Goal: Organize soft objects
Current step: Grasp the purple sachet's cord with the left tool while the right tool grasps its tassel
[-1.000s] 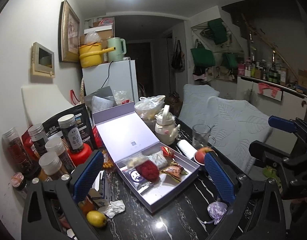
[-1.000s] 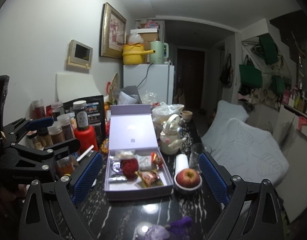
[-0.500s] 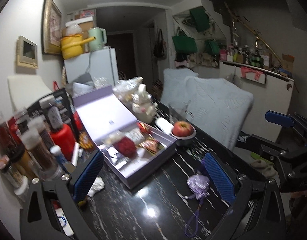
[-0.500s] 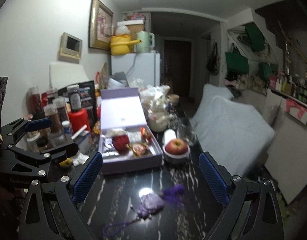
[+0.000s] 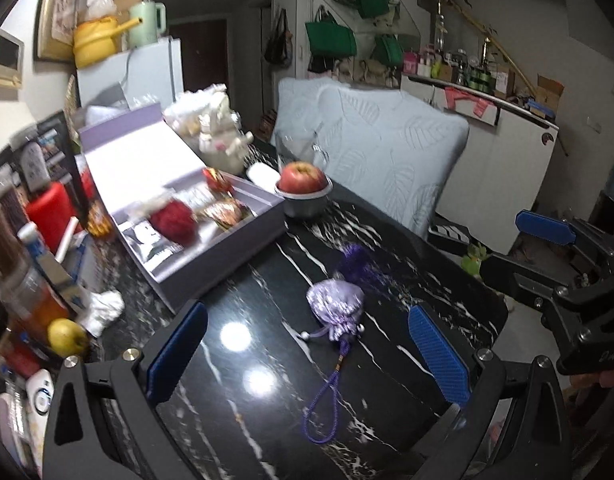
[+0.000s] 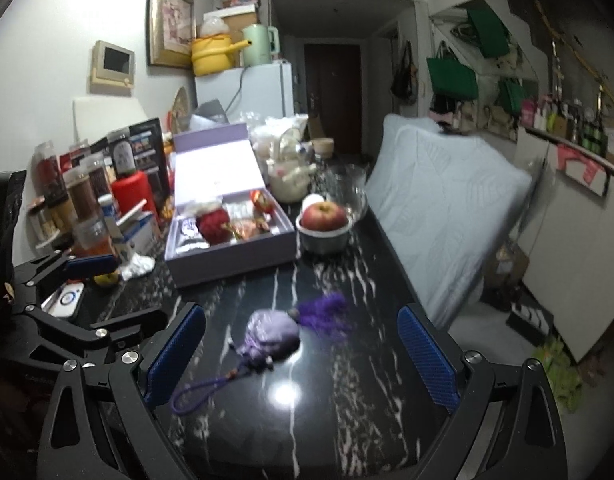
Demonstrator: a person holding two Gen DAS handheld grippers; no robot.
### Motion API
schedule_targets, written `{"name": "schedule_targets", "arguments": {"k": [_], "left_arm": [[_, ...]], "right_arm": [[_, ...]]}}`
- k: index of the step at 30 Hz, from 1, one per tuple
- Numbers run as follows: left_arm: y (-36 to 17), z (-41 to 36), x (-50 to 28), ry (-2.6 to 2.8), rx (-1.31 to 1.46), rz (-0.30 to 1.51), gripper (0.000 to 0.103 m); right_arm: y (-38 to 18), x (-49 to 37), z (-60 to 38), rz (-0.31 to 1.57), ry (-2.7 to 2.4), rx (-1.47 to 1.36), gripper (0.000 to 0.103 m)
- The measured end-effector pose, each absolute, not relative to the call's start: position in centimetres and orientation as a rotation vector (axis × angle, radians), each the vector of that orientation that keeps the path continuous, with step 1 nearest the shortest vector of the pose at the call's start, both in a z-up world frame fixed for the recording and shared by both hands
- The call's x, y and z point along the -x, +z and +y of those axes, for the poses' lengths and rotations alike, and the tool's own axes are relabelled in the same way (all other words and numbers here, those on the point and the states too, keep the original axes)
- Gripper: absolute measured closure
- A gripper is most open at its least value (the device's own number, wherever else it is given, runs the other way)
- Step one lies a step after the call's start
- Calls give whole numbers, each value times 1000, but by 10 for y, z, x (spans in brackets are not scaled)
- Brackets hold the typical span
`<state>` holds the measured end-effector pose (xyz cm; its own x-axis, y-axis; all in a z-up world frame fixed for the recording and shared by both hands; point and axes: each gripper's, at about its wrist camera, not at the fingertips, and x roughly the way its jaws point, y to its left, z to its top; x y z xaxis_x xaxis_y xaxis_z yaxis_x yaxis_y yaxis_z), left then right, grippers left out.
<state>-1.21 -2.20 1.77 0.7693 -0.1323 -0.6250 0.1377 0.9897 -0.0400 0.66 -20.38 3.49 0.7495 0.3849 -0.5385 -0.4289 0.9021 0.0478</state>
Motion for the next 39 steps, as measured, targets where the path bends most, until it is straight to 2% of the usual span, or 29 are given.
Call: {"name": "schedule_targets", "arguments": {"k": [13, 25, 30, 39], "left_arm": [[-46, -42, -20, -195, 2, 821, 2], [-82, -53, -55, -213, -7, 909, 35], [-88, -52, -64, -223, -25, 916, 59], [-89, -23, -68, -221, 7, 948, 62]], "right_arm": [[-21, -24, -222, 703, 449, 68, 5], [-42, -54, -230, 760, 446, 57, 6], [-51, -66, -226, 787, 459, 64, 6], [-66, -91, -208, 829, 503, 73, 6]]}}
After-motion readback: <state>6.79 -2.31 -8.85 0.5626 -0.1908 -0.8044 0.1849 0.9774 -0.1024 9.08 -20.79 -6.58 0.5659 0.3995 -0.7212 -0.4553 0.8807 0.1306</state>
